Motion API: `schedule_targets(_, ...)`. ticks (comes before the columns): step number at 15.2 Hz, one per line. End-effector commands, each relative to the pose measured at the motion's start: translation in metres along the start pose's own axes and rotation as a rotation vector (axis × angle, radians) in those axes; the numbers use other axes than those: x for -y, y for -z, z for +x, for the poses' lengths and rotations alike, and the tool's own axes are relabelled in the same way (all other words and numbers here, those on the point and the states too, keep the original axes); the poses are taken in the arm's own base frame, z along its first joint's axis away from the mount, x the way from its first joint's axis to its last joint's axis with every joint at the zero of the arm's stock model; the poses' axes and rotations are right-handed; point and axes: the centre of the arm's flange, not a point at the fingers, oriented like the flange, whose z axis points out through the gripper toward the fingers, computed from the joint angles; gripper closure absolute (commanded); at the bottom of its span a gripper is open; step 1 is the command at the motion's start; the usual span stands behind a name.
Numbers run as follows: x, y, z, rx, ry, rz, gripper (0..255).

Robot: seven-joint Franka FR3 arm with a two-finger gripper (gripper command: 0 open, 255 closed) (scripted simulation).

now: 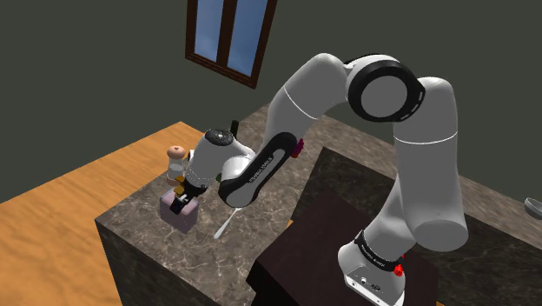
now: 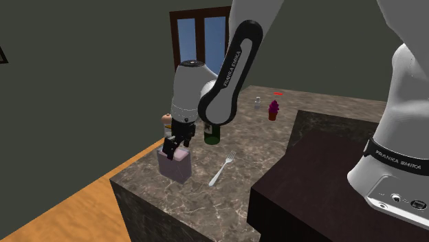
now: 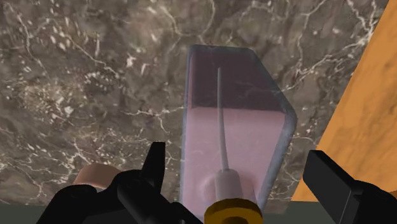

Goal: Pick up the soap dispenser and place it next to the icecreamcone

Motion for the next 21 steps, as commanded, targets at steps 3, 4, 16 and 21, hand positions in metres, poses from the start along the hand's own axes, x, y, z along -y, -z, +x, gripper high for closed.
schedule_targets(3, -0.0010, -0.0196, -0.0002, 0.000, 0.000, 0.000, 0)
schedule_targets(4, -0.0010, -0.0196, -0.0002, 0.000, 0.000, 0.000, 0)
schedule_targets(16, -0.0010, -0.0195, -0.0002, 0.000, 0.000, 0.000, 255)
schedule_targets(21, -0.0009, -0.0145, 0.0011, 0.000, 0.000, 0.000, 255)
